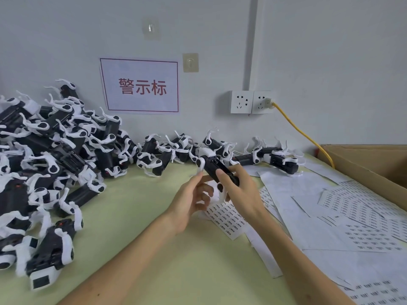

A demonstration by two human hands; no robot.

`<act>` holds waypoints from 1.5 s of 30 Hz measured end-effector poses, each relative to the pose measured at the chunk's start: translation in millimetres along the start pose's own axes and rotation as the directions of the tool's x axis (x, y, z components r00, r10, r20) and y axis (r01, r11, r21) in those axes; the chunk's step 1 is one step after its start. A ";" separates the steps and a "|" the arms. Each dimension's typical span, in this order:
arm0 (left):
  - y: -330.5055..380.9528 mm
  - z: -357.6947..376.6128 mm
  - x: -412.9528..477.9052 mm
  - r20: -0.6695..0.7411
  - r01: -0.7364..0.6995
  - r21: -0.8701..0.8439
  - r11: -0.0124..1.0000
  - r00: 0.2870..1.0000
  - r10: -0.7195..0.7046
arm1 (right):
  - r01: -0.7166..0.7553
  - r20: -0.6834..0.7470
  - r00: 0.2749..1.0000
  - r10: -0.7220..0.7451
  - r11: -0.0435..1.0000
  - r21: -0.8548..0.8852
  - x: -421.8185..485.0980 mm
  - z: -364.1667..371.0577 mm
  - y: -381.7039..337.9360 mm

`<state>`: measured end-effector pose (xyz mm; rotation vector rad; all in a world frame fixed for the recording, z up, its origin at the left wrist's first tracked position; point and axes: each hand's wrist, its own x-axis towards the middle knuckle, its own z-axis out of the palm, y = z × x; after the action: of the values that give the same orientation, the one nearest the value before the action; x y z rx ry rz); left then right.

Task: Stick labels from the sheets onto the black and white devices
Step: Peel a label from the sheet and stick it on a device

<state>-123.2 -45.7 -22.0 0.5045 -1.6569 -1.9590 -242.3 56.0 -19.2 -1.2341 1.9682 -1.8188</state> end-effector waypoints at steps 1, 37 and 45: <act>0.4 -1.2 0.1 -0.007 -0.011 0.020 1.000 1.000 0.011 | 0.002 0.009 1.000 -0.002 1.000 0.010 0.0 0.3 -0.7; -13.3 7.1 -5.4 0.061 -0.039 0.170 0.985 0.998 0.029 | -0.185 0.298 0.950 0.092 0.935 0.303 0.3 -7.8 -12.7; 2.8 -6.3 2.9 -0.248 0.046 -0.001 0.999 0.968 -0.045 | -0.186 0.179 0.972 0.151 0.962 0.198 6.7 -12.8 -5.0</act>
<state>-121.5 -52.7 -20.3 0.7631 -1.5044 -1.8382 -252.6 61.4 -9.2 -1.0749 1.6853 -1.7336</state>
